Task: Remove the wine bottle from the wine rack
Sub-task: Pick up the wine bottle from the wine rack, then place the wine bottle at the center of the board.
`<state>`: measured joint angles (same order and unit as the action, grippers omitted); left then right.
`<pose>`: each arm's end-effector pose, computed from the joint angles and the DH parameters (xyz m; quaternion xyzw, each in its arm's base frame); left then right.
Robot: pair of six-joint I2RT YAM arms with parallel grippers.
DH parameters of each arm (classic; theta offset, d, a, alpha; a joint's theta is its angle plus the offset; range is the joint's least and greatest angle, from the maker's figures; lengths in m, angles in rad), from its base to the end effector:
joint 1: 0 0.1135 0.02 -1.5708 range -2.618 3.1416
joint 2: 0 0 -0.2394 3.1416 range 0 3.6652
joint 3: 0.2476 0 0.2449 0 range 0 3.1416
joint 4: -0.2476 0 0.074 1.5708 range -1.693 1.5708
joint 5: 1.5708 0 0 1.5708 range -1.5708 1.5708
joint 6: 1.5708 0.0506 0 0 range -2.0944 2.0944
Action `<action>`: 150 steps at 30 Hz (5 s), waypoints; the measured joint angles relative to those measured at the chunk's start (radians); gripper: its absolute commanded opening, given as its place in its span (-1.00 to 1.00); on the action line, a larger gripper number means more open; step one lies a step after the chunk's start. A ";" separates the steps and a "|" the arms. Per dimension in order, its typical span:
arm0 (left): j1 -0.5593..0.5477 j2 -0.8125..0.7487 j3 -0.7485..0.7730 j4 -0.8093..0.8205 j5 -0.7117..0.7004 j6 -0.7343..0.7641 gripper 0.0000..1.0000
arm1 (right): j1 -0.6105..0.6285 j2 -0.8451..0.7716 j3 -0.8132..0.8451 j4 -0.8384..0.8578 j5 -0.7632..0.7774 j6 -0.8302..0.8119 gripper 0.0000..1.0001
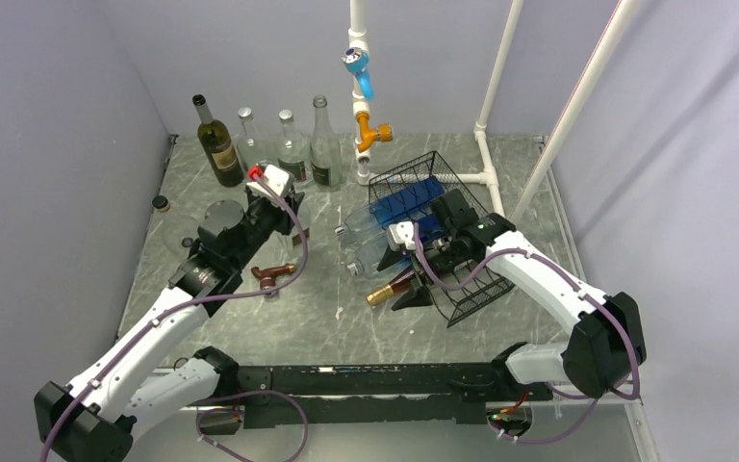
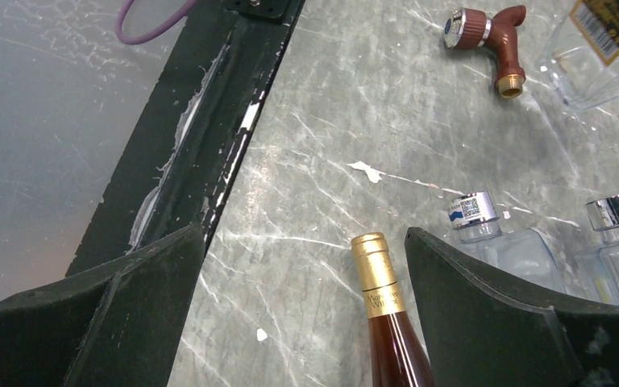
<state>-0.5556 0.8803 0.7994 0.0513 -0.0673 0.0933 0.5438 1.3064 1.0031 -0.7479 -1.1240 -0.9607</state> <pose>0.2001 -0.1202 0.3350 0.2064 0.6871 -0.1360 0.6832 0.1899 0.1682 0.2477 -0.6587 0.5036 0.4589 0.3192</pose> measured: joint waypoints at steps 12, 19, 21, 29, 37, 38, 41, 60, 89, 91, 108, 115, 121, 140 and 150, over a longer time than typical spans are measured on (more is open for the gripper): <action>0.234 0.122 0.032 0.087 0.064 -0.024 -1.00 | 0.000 0.000 0.000 0.000 0.009 -0.016 0.96; 0.367 0.219 0.072 0.136 0.069 -0.045 -1.00 | 0.000 0.000 -0.001 0.000 0.016 -0.021 0.96; 0.397 0.246 0.086 0.155 0.069 -0.054 -1.00 | 0.000 0.000 -0.002 0.000 0.019 -0.026 0.96; 0.505 0.355 0.135 0.212 0.069 -0.061 -1.00 | 0.000 0.000 -0.005 -0.001 0.027 -0.035 0.96; 0.594 0.459 0.200 0.232 0.067 -0.087 -1.00 | 0.000 0.000 -0.006 -0.001 0.045 -0.043 0.96; 0.604 0.472 0.211 0.234 0.067 -0.095 -1.00 | 0.000 0.000 -0.007 -0.001 0.046 -0.043 0.96; 0.632 0.510 0.246 0.236 0.066 -0.113 -1.00 | 0.000 0.000 -0.010 -0.001 0.047 -0.044 0.96; 0.708 0.651 0.337 0.235 0.036 -0.137 -1.00 | 0.000 0.000 -0.014 -0.001 0.054 -0.054 0.96; 0.731 0.702 0.351 0.263 0.045 -0.170 0.08 | 0.000 0.000 -0.016 0.000 0.068 -0.053 0.96; 0.731 0.700 0.359 0.283 0.048 -0.177 0.17 | 0.000 0.000 -0.016 0.000 0.068 -0.053 0.96; 0.732 0.579 0.419 0.188 0.086 -0.233 0.99 | 0.000 0.000 -0.016 0.000 0.068 -0.053 0.96; 0.738 0.474 0.420 0.107 0.132 -0.319 0.99 | 0.000 0.000 -0.016 0.000 0.068 -0.053 0.96; 0.740 0.357 0.383 0.069 0.175 -0.407 0.99 | 0.000 -0.014 -0.017 0.000 0.069 -0.054 0.96; 0.740 0.010 0.101 -0.008 0.447 -0.610 0.99 | -0.008 -0.032 -0.042 0.001 0.078 -0.080 0.96; 0.706 -0.112 -0.004 -0.073 0.606 -0.648 0.99 | -0.025 -0.032 -0.053 0.002 0.099 -0.107 0.96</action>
<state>0.1509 0.7685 0.7956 -0.0219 0.5388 -0.5545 0.5190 1.2739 0.9504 -0.7464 -1.0248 -1.0679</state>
